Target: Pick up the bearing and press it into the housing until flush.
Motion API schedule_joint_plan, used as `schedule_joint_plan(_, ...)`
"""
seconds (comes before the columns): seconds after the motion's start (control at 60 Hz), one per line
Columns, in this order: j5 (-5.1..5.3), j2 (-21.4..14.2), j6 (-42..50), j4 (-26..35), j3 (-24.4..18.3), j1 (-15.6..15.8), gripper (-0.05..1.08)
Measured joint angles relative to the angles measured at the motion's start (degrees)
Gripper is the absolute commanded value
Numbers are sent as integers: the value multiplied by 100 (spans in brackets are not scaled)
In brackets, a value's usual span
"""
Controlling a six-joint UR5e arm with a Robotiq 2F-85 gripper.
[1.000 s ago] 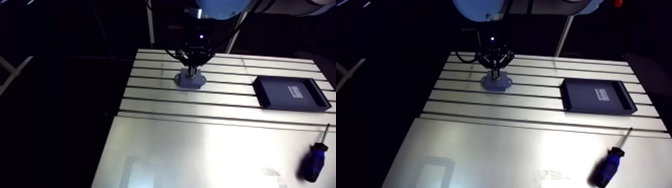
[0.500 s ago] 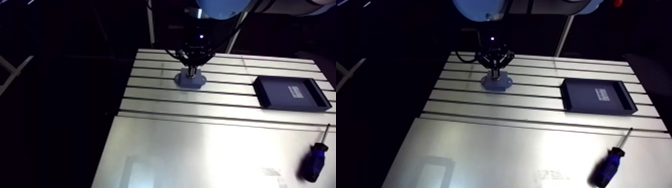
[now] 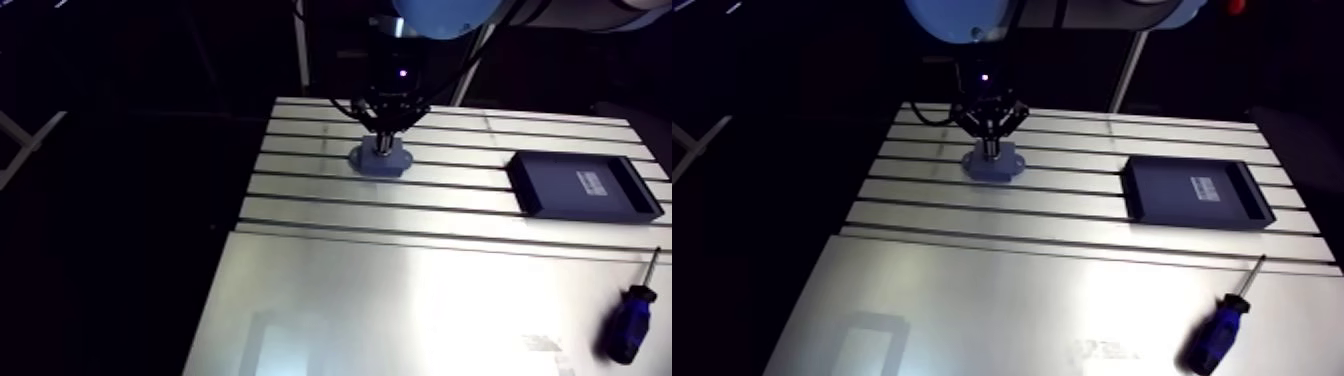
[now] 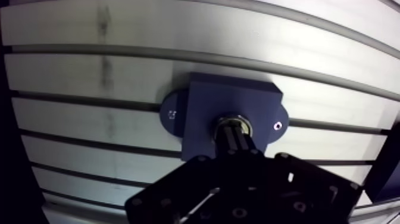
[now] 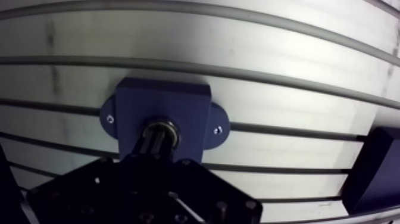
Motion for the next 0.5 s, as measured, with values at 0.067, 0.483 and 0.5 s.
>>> schedule_joint_plan(0.067,1,1,-1,-1,1,1,105)
schedule_joint_plan(0.483,-6,12,-10,-11,3,7,105)
schedule_joint_plan(0.5,-6,12,-11,-12,3,7,105)
